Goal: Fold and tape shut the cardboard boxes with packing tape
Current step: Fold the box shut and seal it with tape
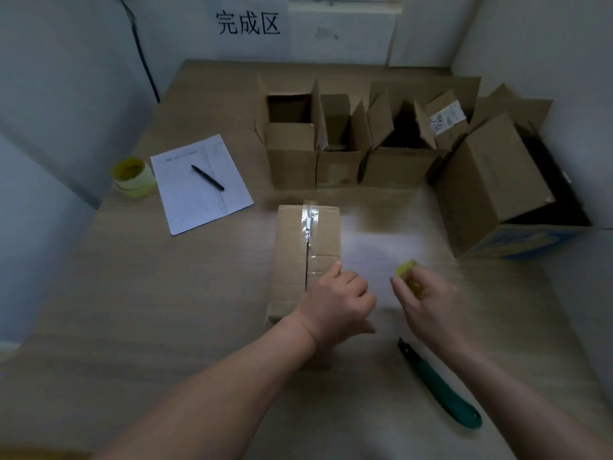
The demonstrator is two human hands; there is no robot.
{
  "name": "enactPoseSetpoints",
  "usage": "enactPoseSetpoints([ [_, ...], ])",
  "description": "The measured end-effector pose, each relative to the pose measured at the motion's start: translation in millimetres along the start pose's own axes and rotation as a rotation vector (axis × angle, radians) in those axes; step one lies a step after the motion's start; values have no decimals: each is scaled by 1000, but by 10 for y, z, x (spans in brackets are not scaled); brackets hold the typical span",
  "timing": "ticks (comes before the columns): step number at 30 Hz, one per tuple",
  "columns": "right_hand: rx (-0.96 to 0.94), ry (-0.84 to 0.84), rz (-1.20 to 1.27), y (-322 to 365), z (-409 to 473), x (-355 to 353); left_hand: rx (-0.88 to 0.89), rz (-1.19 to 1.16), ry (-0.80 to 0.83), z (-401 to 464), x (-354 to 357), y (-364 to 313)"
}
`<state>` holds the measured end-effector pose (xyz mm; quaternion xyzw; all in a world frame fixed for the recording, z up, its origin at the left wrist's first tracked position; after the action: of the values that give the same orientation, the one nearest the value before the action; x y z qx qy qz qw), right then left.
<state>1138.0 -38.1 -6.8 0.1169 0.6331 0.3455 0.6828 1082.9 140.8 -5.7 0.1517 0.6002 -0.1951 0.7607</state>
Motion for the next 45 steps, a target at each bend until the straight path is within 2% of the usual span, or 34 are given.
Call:
enactPoseSetpoints([
  [4,-122,-117,59,517,240,77,-96,-314,-334,-11,-178,-24],
  [6,-145,-139,39,683,324,189,-174,-357,-497,-142,-267,-29],
  [8,-169,-132,-5,781,374,311,-333,-336,-603,-408,-276,28],
  [10,-176,-115,-41,819,378,433,-612,-280,-643,-665,-206,102],
  [11,-173,-109,-65,834,364,512,-789,-311,-598,-744,-152,116],
  [13,-161,-86,-103,858,294,679,-1121,-611,-433,-766,-18,70],
  [14,-149,-79,-102,865,252,751,-1246,-774,-410,-735,48,38],
  [15,-132,-85,-86,861,222,800,-1339,-865,-445,-694,105,16],
  [17,-93,-118,-33,829,214,854,-1460,-866,-593,-626,183,10],
  [20,-67,-120,36,795,217,853,-1536,-927,-706,-593,214,21],
  [22,-42,-119,61,788,218,840,-1509,-951,-641,-614,195,45],
  [23,-30,-112,68,781,211,830,-1445,-899,-540,-642,187,59],
  [24,-21,-99,71,779,202,817,-1344,-796,-405,-680,163,85],
  [26,-15,-67,65,780,204,796,-1084,-413,-156,-720,49,165],
  [28,-24,-34,57,776,240,775,-906,-159,-10,-624,-117,250],
  [30,-28,-5,137,730,278,750,-945,-153,121,-446,-259,281],
  [33,178,-47,470,570,312,621,-1063,-239,229,-239,-275,270],
  [36,273,-138,504,333,307,446,-1056,-272,314,-145,-242,244],
  [38,260,-144,492,213,305,333,-951,-300,355,-122,-235,299],
  [42,208,-136,426,120,343,148,-575,-263,505,-281,-326,593],
  [45,207,-201,341,88,384,91,-492,-71,470,-398,-435,870],
])
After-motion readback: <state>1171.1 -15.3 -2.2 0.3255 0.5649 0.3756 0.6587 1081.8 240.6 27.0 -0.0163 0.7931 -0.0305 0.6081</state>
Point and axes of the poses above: each hand's wrist, its own z-axis towards the middle knuckle, its own x-axis out of the palm, y = z × x, the point moved 1 cm from there along z, towards the middle knuckle, and after that the axes turned 2 degrees about -x, right-handed, at the moved point
